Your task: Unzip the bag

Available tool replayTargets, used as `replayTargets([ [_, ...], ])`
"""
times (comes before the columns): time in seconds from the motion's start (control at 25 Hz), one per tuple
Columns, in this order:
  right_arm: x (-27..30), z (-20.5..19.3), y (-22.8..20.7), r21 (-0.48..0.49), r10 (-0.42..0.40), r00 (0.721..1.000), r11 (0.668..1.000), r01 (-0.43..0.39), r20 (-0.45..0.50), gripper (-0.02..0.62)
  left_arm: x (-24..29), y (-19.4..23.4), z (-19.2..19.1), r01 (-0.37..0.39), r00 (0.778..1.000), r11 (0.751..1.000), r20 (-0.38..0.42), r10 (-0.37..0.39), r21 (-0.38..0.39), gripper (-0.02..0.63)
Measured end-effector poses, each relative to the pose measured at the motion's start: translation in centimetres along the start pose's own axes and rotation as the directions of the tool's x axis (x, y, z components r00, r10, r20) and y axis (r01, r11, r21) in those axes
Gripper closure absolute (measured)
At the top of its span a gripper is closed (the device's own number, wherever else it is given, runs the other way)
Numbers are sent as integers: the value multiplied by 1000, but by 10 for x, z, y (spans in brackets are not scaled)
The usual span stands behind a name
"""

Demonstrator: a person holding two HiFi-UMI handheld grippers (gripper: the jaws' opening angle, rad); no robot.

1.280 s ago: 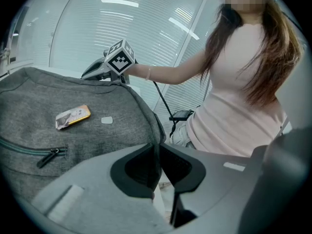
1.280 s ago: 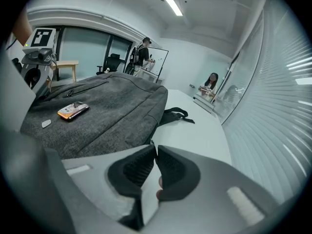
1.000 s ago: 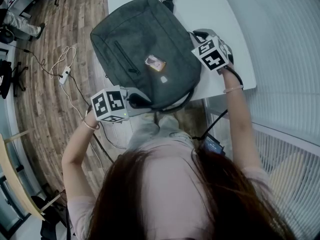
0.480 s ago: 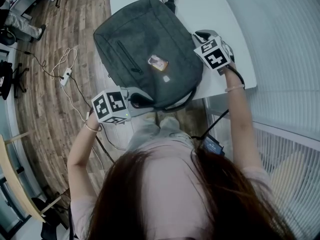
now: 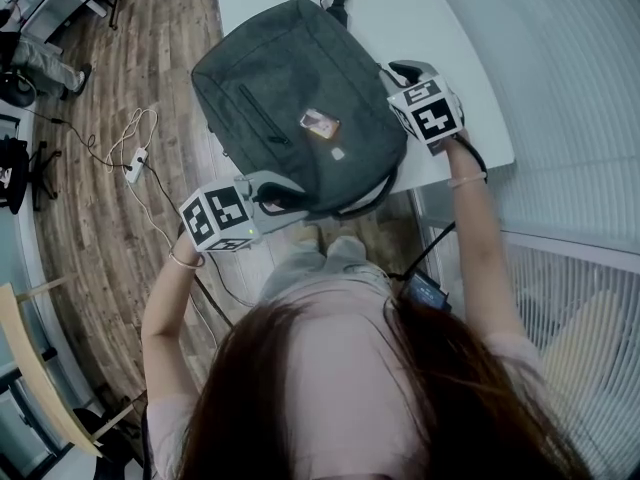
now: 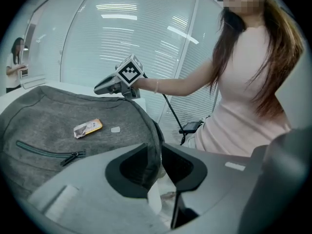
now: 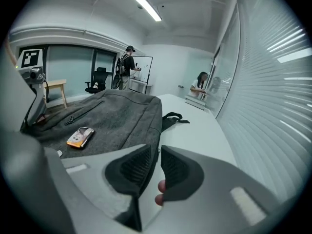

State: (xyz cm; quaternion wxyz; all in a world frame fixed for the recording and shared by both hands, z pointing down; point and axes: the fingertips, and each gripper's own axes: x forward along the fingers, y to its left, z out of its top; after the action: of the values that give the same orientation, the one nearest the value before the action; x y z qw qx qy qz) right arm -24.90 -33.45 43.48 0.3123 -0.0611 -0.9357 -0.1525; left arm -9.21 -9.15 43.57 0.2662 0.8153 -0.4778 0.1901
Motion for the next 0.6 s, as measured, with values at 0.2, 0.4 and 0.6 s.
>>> replayTargets([
  [0.2, -11, 4, 10, 13, -41, 999, 999, 41, 11, 523, -9, 0, 0, -16, 1000, 1000, 26, 16, 22, 525],
  [0.4, -26, 8, 24, 42, -81, 995, 996, 79, 49, 540, -18, 6, 2, -58, 997, 998, 58, 55, 37, 537],
  [0.6, -42, 17, 41, 71, -135, 987, 989, 129, 88, 565, -33, 21, 10, -131, 983, 991, 131, 127, 25, 549],
])
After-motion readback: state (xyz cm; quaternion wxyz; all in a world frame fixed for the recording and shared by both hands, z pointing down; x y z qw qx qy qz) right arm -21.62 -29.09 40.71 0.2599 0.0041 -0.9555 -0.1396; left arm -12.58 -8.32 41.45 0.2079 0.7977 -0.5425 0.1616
